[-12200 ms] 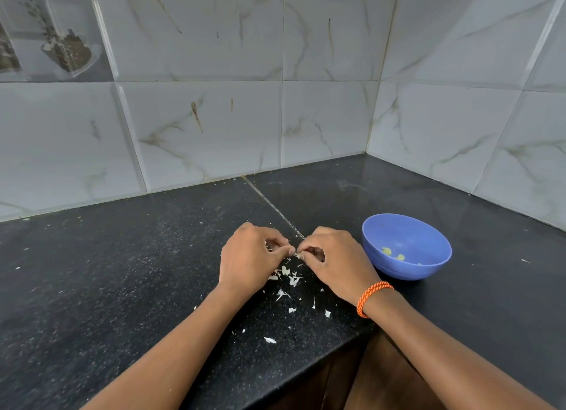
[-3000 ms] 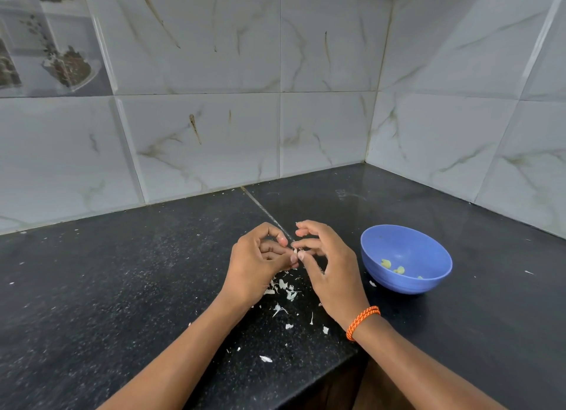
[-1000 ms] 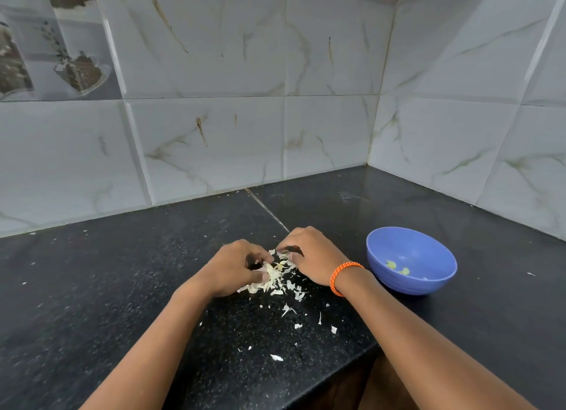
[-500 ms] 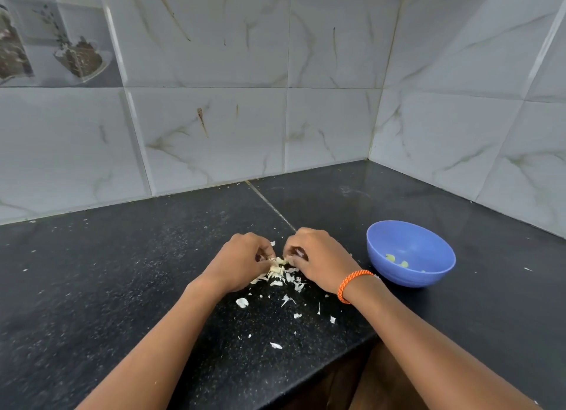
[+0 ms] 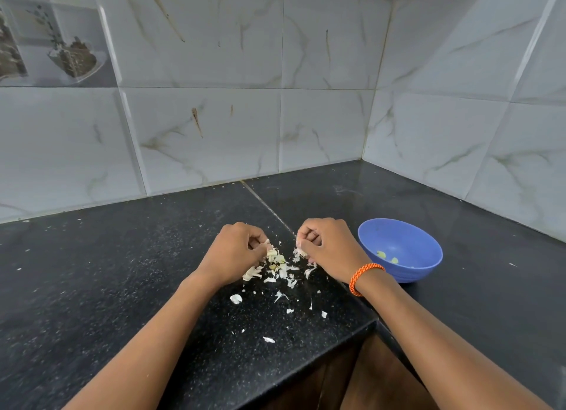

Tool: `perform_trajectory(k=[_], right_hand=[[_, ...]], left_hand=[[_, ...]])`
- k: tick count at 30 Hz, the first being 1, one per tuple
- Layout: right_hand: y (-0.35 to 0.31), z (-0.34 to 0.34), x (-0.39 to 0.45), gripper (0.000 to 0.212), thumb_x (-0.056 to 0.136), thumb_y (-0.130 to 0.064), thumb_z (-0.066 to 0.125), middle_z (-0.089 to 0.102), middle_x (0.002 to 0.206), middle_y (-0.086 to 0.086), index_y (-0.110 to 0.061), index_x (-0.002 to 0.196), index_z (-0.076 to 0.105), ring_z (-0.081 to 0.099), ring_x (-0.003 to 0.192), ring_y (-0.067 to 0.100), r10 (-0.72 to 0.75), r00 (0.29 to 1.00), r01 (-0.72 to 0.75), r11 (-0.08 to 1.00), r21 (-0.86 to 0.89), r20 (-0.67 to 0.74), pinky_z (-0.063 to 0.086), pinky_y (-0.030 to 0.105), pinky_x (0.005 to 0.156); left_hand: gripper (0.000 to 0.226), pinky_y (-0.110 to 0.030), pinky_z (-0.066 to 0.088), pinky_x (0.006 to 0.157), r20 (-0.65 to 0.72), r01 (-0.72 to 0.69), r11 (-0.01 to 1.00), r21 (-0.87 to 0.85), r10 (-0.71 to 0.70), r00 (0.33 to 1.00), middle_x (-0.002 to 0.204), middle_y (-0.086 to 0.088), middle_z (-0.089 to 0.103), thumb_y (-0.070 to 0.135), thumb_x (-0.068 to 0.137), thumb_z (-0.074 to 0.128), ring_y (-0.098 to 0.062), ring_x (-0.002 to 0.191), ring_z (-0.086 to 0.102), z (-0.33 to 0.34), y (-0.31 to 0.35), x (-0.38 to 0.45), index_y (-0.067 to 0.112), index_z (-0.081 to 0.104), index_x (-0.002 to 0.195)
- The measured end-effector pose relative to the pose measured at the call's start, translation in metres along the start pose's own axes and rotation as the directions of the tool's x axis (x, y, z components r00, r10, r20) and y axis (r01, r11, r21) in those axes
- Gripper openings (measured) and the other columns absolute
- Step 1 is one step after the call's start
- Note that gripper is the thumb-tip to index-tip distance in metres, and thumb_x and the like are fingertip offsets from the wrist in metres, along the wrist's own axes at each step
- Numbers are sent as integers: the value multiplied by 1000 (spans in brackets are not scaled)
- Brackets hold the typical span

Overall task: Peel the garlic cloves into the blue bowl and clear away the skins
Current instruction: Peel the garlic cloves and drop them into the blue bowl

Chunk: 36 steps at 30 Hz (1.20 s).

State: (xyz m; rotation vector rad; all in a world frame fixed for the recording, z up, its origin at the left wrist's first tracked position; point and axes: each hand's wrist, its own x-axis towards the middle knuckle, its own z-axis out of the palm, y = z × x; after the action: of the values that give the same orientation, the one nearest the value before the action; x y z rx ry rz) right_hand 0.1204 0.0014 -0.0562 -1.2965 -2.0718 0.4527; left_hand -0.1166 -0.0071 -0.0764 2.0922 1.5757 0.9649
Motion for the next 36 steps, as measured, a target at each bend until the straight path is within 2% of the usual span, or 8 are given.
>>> perform_trajectory(k=[5,10,13,18,21,25,30,36], right_hand=[[2,5,-1,16,103,-9,67,79,88,-1,-13,94,81,76,65,3,27,999,-26,998,56,-25,55,14,61],[1,11,-2,18,100,-12,71,80,96,-8,-25,102,84,74,84,1,-15,1000,14,1000,26,27,59,16,81],[-4,11,-3,15,90,-10,80,78,94,-9,-24,95,83,71,85,-1,-14,998,11,998,56,53,53,8,76],[-6,14,-3,16,84,-14,87,75,82,-9,-25,82,76,71,78,6,-9,1000,9,998,68,-4,56,17,71],[-8,13,-1,9,95,-18,78,79,89,-10,-24,92,84,71,81,2,-15,999,16,1000,22,-34,56,17,77],[-13,18,0,30,103,-7,62,74,121,-1,-25,118,81,70,105,15,-9,996,30,974,-224,94,59,32,92],[-28,32,-6,23,103,-29,63,64,125,-14,-22,95,83,52,119,10,-102,990,128,945,-300,102,56,34,86],[-30,46,-2,11,96,-17,74,54,120,-13,-25,89,77,53,110,12,-83,993,104,949,-297,83,52,31,81]], left_hand=[[15,-39,68,74,18,25,999,-40,-25,1000,71,3,79,8,101,74,-10,63,78,-2,1,0,16,82,90],[15,-28,61,70,-14,9,999,-32,-10,1000,69,9,77,11,92,82,-10,67,76,-5,2,-1,26,85,88],[18,-31,60,70,-17,6,999,-37,-6,1000,72,8,78,13,88,85,-13,71,75,-5,0,0,31,85,90],[12,-27,61,82,-34,-9,1000,-22,8,999,88,15,81,23,95,82,2,84,74,-4,-2,0,33,86,100],[11,-31,63,86,-31,-5,1000,-8,4,999,92,16,82,29,96,81,3,85,74,-5,-2,-1,33,86,105],[10,-37,64,90,-21,29,993,113,-27,999,95,16,80,31,96,80,1,89,73,-6,-4,-1,33,85,105],[9,-40,64,89,7,85,974,210,-88,996,97,18,79,35,97,78,-6,94,74,-6,-4,-2,36,83,104],[11,-39,61,84,-26,112,952,285,-109,994,101,17,77,37,99,71,-14,97,74,-3,0,-2,40,80,104]])
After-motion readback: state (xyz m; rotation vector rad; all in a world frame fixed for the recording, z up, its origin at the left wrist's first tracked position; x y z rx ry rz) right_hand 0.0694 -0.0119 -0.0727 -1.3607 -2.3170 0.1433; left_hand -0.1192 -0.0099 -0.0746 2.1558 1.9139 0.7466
